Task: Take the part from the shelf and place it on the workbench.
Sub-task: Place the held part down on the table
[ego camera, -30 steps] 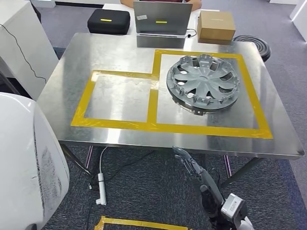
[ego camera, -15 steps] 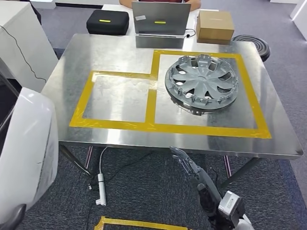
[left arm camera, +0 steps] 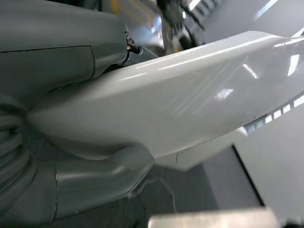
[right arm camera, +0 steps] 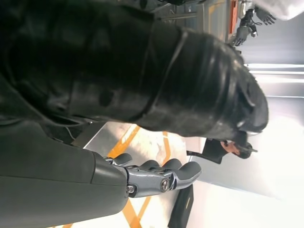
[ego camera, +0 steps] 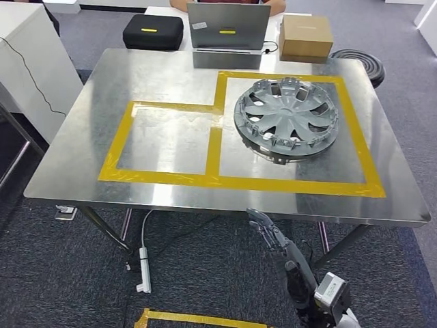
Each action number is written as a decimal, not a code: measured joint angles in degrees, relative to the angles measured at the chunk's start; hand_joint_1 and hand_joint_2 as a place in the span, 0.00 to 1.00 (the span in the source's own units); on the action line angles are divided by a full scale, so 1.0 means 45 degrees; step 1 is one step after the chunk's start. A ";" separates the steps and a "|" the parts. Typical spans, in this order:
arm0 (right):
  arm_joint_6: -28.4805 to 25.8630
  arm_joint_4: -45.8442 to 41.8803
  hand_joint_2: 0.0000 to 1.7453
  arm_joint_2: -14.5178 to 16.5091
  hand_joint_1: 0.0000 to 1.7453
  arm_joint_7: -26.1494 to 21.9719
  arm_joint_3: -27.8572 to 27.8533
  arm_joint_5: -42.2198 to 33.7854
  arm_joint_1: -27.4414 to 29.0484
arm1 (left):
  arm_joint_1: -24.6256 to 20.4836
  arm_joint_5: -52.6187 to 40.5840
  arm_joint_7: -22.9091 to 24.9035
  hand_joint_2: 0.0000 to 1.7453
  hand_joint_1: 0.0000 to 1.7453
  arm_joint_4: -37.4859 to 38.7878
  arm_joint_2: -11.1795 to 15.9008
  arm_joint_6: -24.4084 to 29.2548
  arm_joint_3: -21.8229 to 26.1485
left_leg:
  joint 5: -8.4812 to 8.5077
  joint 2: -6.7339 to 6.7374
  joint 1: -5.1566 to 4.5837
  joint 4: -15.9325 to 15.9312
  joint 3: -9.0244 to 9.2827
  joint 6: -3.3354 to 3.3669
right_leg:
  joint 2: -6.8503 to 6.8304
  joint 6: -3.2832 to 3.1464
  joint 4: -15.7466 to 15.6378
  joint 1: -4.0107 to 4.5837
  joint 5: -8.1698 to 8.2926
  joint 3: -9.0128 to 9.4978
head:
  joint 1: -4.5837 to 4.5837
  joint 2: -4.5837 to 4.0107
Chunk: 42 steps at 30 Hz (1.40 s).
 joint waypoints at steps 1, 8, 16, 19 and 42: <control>0.0004 0.0000 0.00 0.0001 0.00 0.0061 0.0005 -0.0002 -0.0013 | -0.0174 -0.0089 -0.0012 1.00 1.00 0.0166 0.0131 0.0288 0.0054 | 0.0001 -0.0002 0.0001 -0.0002 0.0000 -0.0001 | -0.0003 -0.0002 0.0001 -0.0001 -0.0001 0.0001 | 0.0001 0.0000; 0.0036 0.0000 0.00 -0.0002 0.00 0.0158 0.0078 -0.0002 -0.0042 | -0.0500 -0.0731 -0.0136 1.00 1.00 0.0831 0.0735 0.1496 0.0047 | 0.0000 0.0003 0.0000 -0.0004 -0.0001 -0.0004 | 0.0018 -0.0007 0.0001 -0.0006 -0.0002 -0.0010 | 0.0004 -0.0001; 0.0281 0.0102 0.00 -0.0009 0.00 0.0005 0.0151 -0.0023 -0.0039 | -0.1364 -0.2808 -0.0076 1.00 1.00 0.3172 0.2620 0.3393 -0.1161 | 0.0017 0.0000 0.0015 -0.0008 0.0002 -0.0029 | -0.0006 -0.0020 0.0001 0.0007 0.0004 -0.0018 | 0.0000 0.0000; 0.0282 0.0102 0.00 -0.0024 0.00 0.0028 0.0170 -0.0040 -0.0018 | -0.2187 -0.3000 0.0104 1.00 1.00 0.4117 0.3415 0.3944 -0.2298 | 0.0028 -0.0003 0.0032 -0.0008 0.0002 -0.0043 | -0.0009 -0.0036 0.0002 0.0013 0.0014 -0.0021 | 0.0002 0.0000; 0.0778 0.0102 0.00 -0.0174 0.00 0.0076 0.0140 -0.0115 0.0275 | -0.9242 -0.8317 0.1682 1.00 1.00 0.6899 0.2043 0.3358 -1.3039 | 0.0042 0.0011 0.0006 0.0004 -0.0006 -0.0051 | 0.0032 -0.0046 0.0001 -0.0001 0.0074 -0.0039 | 0.0003 0.0000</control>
